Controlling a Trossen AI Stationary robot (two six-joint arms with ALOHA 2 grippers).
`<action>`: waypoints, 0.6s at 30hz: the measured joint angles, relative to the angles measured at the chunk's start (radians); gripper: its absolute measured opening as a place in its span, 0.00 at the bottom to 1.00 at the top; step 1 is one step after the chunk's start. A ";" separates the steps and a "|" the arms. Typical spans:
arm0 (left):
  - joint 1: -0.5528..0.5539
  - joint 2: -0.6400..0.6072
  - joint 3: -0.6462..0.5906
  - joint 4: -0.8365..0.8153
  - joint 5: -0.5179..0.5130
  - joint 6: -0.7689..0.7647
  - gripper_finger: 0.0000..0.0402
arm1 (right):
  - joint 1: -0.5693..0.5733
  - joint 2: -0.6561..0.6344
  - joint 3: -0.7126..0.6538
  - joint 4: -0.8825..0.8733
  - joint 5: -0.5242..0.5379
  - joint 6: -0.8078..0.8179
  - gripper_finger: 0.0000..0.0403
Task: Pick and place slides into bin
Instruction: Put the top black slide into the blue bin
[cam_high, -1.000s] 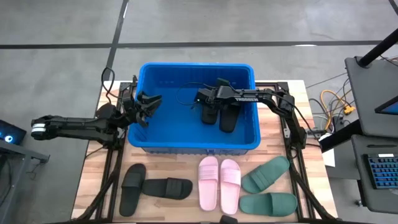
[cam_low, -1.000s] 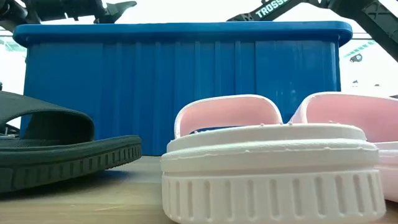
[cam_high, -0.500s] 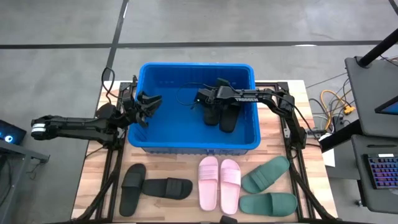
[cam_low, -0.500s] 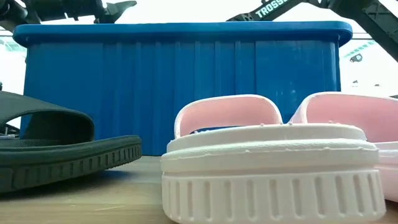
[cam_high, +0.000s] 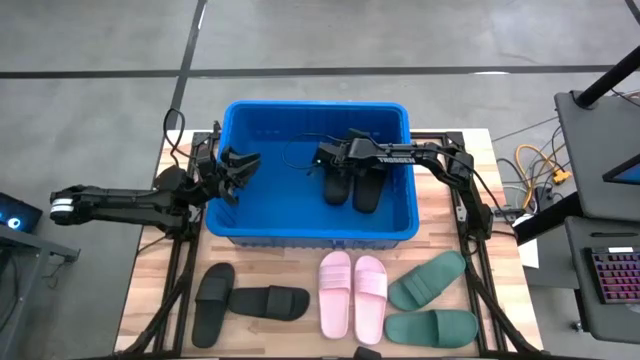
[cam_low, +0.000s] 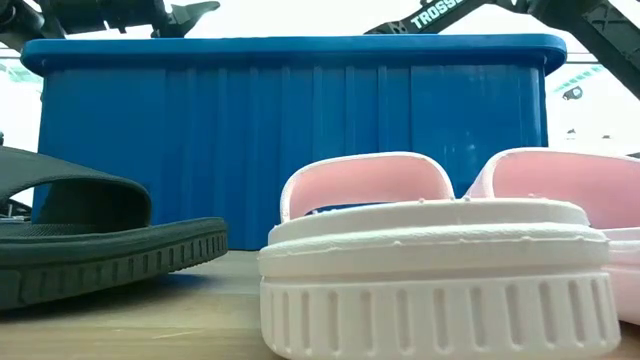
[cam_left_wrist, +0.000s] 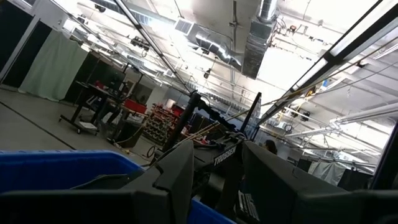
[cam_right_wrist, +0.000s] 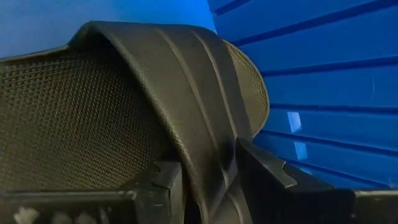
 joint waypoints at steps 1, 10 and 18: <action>0.000 0.000 0.000 0.000 0.000 0.000 0.31 | 0.000 0.000 0.000 -0.001 0.000 -0.001 0.30; 0.000 0.000 0.000 0.000 0.000 0.000 0.31 | -0.001 0.000 0.000 -0.038 -0.040 -0.014 0.39; 0.000 0.000 -0.001 0.000 0.013 0.000 0.31 | -0.003 0.000 0.000 -0.037 -0.135 -0.027 0.49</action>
